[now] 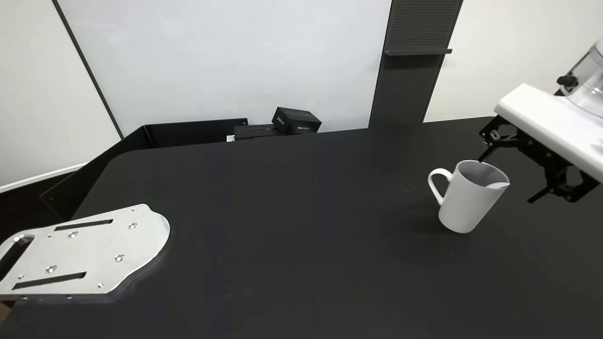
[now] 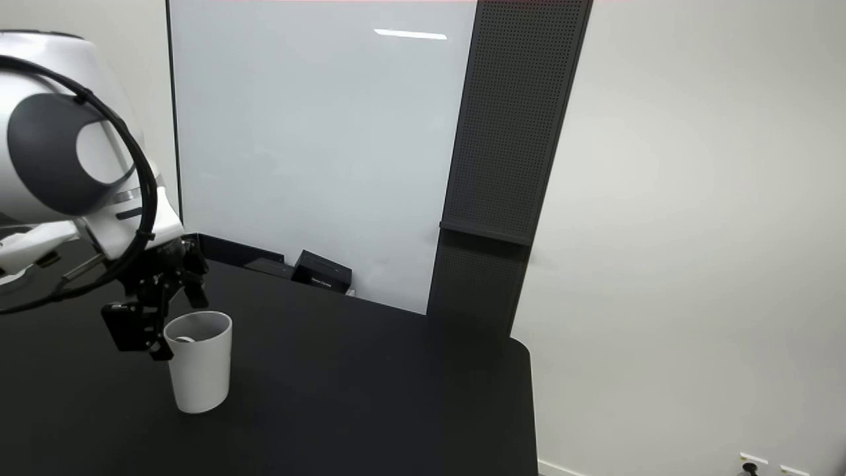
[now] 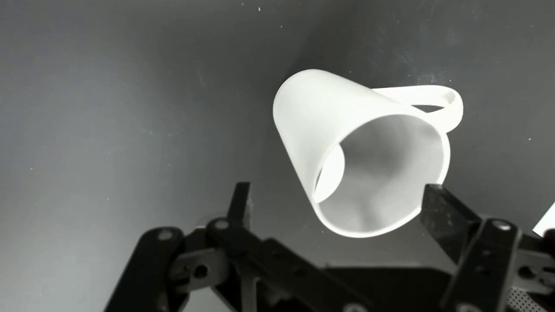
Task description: Put the spoon on the table
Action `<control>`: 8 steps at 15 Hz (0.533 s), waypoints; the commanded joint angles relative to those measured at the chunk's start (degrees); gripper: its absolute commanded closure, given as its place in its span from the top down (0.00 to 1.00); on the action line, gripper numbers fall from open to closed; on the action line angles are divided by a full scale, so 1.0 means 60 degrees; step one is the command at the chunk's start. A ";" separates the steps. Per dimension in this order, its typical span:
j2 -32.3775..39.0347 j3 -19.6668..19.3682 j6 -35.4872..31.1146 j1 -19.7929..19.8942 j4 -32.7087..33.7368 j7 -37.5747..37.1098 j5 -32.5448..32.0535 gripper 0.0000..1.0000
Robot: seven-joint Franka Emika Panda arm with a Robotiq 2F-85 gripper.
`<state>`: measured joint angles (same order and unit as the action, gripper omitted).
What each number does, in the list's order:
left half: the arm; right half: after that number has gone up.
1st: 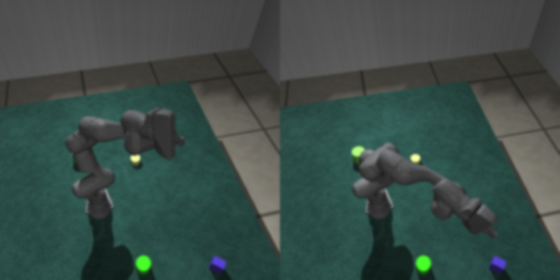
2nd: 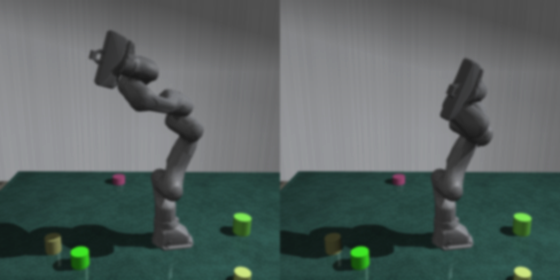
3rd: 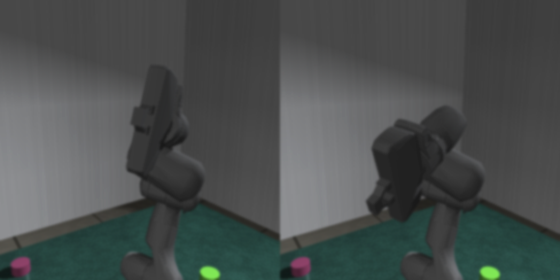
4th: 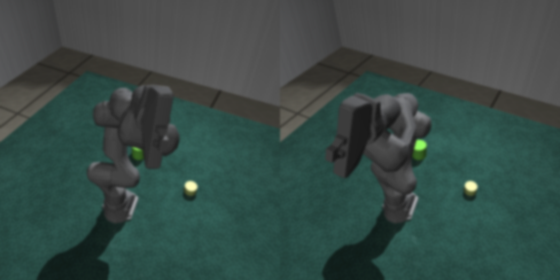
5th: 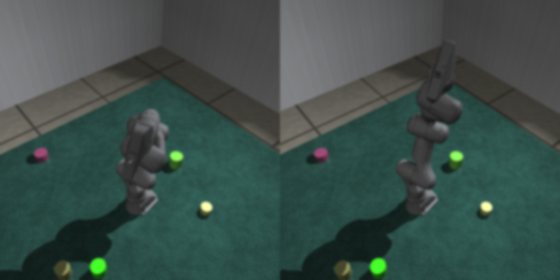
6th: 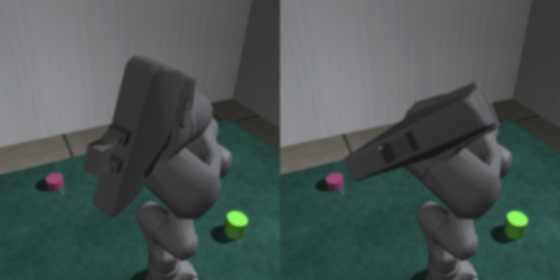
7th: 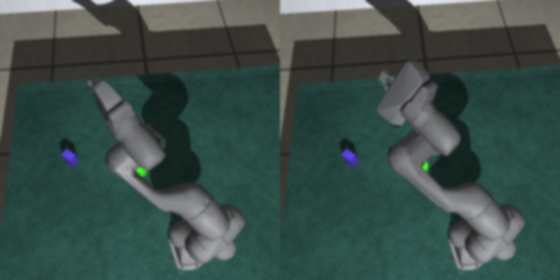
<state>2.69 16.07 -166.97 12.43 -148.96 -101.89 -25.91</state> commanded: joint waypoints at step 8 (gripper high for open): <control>0.0294 -0.0064 0.0375 -0.0193 0.0405 -0.1326 -0.0998 0.34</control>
<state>3.20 15.89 -166.33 12.10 -148.47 -105.60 -29.36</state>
